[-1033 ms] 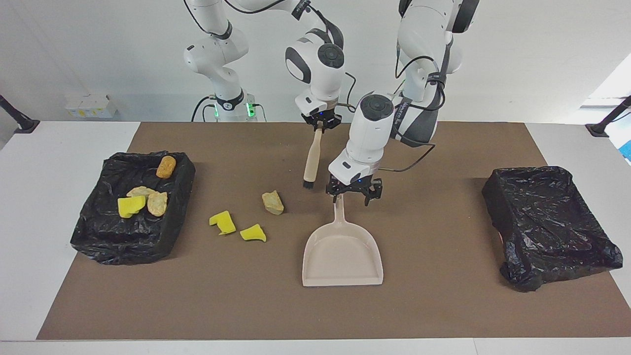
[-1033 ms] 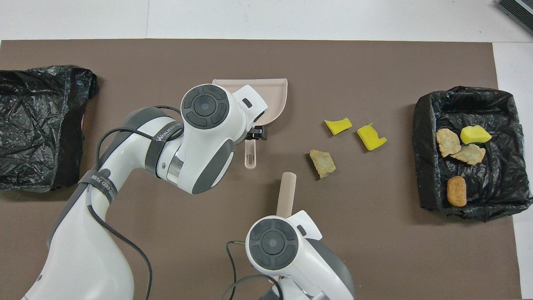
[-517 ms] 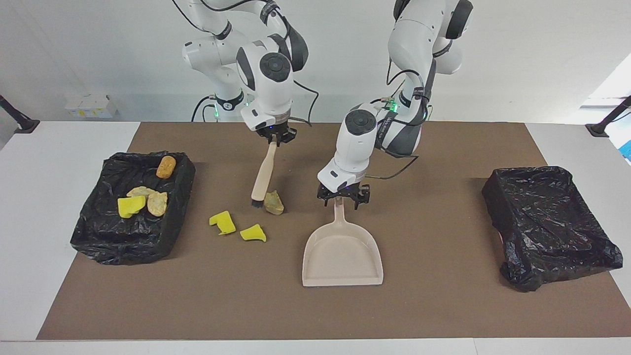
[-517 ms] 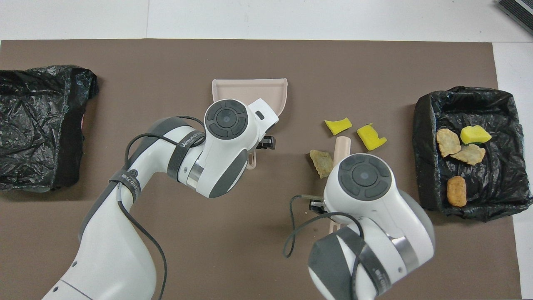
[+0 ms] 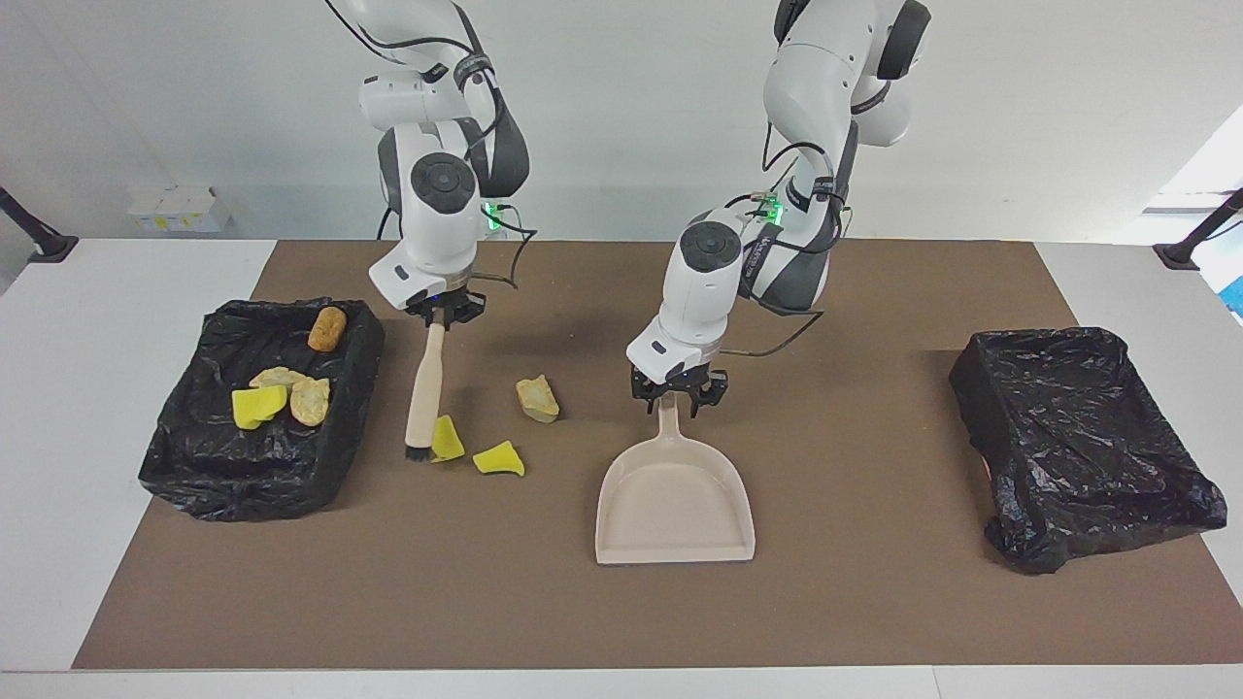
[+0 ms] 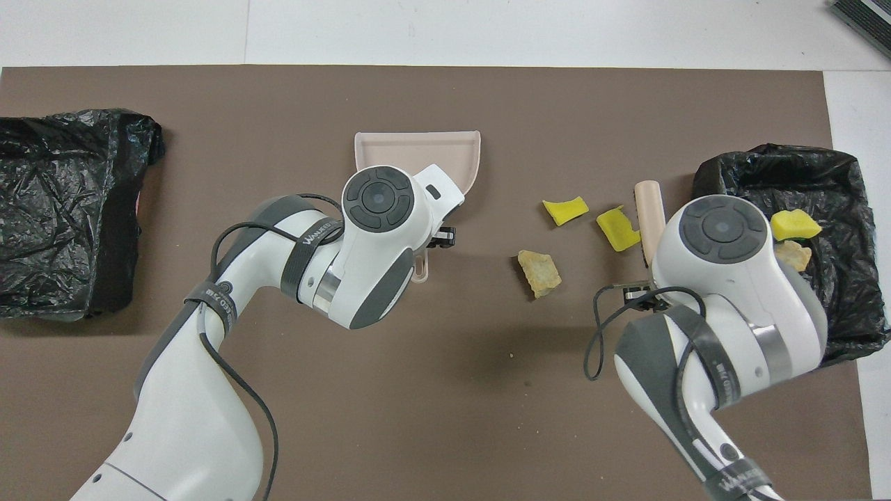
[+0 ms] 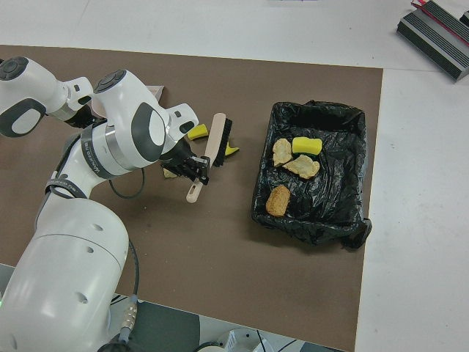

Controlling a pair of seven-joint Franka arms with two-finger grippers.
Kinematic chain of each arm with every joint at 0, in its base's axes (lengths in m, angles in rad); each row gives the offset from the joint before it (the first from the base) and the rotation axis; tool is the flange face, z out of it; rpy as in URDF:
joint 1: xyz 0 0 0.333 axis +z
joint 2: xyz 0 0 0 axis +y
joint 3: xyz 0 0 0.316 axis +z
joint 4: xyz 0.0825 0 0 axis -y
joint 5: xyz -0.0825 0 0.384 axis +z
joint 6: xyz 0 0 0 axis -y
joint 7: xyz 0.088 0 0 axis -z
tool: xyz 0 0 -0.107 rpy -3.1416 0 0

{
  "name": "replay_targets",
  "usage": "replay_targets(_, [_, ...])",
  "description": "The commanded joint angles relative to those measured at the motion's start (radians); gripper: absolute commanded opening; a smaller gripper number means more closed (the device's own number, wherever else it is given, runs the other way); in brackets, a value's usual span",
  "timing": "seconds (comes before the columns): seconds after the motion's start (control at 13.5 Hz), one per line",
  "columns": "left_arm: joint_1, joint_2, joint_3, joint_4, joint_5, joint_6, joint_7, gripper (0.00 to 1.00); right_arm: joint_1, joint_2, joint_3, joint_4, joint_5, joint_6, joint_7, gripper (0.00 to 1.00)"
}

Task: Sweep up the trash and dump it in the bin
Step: 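Sweep the scraps with the brush toward the dustpan using the right gripper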

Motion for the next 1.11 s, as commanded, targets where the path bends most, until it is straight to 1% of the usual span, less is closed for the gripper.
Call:
replay_targets(0.0, [-0.010,-0.006,0.011,-0.009,0.011,0.017,0.002,0.32,-0.072,0.041,0.016,-0.009,-0.047,0.078,-0.069,0.00])
replay_targets(0.15, [-0.010,-0.009,0.011,0.002,0.016,0.013,0.003,0.22,-0.067,0.072,0.019,-0.014,-0.050,0.101,-0.089,0.00])
replay_targets(0.22, [-0.008,-0.014,0.011,0.002,0.021,0.011,0.005,0.10,-0.061,0.076,0.020,-0.019,-0.052,0.110,-0.102,0.00])
replay_targets(0.37, [-0.007,-0.031,0.012,0.004,0.030,-0.009,0.052,0.07,-0.044,0.093,0.022,-0.019,-0.050,0.127,-0.162,0.00])
replay_targets(0.44, [-0.004,-0.060,0.012,-0.004,0.031,-0.033,0.103,0.04,-0.033,0.098,0.022,-0.019,-0.050,0.135,-0.193,0.00])
replay_targets(0.59, [0.002,-0.094,0.014,-0.006,0.031,-0.119,0.234,0.02,-0.011,0.099,0.022,-0.017,-0.038,0.141,-0.240,0.00])
replay_targets(0.74, [0.004,-0.121,0.021,-0.009,0.031,-0.186,0.363,0.02,-0.001,0.099,0.023,-0.019,-0.014,0.147,-0.236,0.00])
replay_targets(0.89, [0.007,-0.128,0.023,-0.010,0.034,-0.239,0.475,0.02,0.019,0.099,0.022,-0.020,0.061,0.147,-0.227,0.00])
replay_targets(1.03, [0.008,-0.144,0.023,-0.010,0.067,-0.294,0.584,0.02,0.032,0.099,0.023,-0.020,0.098,0.147,-0.190,0.00])
